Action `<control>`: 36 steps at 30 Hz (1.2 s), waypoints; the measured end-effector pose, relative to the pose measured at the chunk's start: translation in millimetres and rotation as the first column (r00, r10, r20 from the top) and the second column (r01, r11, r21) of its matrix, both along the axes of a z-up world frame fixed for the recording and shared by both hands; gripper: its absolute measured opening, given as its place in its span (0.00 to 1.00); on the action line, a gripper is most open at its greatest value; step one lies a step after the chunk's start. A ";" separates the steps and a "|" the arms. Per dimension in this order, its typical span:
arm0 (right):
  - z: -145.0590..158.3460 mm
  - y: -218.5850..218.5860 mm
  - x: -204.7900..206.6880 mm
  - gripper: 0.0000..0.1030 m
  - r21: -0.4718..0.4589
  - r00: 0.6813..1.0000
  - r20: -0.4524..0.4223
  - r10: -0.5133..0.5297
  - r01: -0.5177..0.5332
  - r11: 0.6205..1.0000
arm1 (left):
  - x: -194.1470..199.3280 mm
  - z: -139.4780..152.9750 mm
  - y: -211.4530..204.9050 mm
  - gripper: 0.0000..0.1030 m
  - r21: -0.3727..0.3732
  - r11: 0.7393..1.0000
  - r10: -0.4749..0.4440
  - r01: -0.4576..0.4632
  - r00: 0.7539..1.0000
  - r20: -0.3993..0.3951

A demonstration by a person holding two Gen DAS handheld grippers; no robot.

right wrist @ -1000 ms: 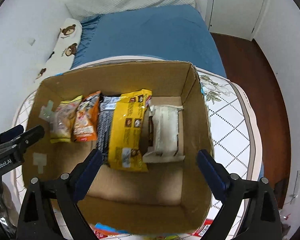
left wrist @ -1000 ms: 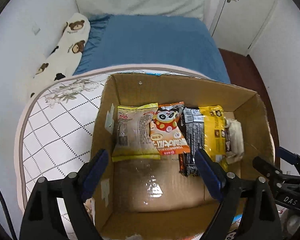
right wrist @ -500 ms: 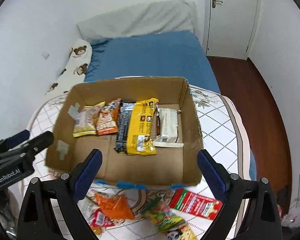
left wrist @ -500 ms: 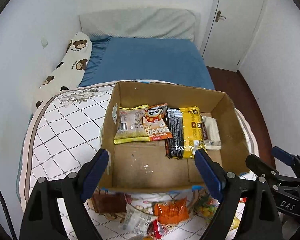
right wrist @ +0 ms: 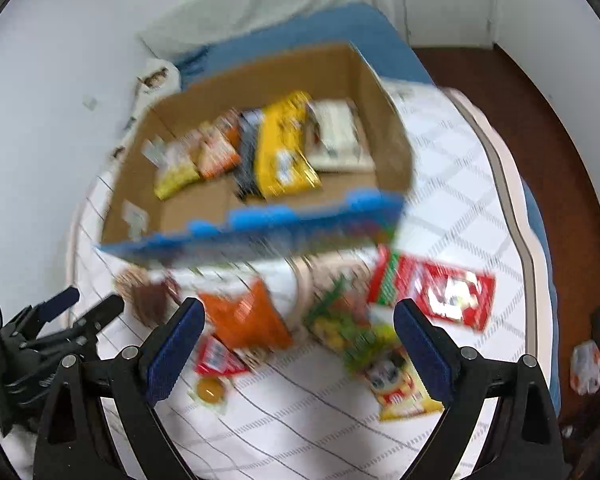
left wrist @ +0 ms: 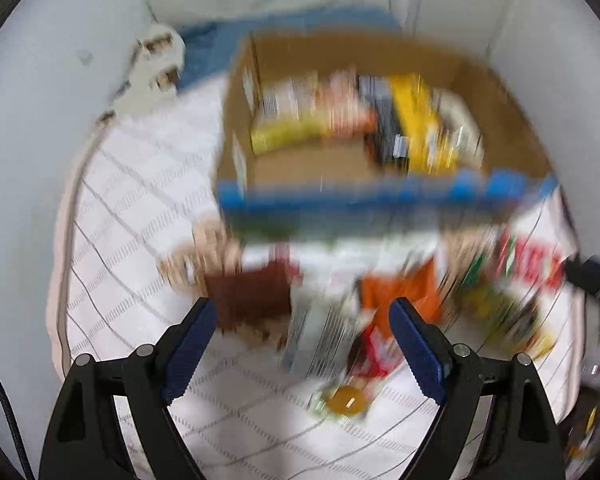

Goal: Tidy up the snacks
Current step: 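Grasp the yellow panda packet with the right tool while the left grasps the white Mizi packet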

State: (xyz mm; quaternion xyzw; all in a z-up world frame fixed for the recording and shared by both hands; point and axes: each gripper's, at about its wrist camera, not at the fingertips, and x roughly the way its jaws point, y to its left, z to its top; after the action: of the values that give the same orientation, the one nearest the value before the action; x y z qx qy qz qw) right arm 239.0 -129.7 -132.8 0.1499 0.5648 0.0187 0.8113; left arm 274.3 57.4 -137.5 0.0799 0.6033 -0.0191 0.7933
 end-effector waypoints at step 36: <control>-161.4 9.5 -66.2 0.75 0.046 0.928 -0.363 0.086 -0.074 0.996 | -53.2 -139.5 51.3 0.55 -0.123 0.967 0.161 -0.221 0.914 -0.373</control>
State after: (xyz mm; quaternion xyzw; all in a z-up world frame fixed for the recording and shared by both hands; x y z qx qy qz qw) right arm 172.9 -120.2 -294.2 0.1403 0.7108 0.0326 0.6885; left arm 221.0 108.7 -277.0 -0.0498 0.7397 -0.0048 0.6710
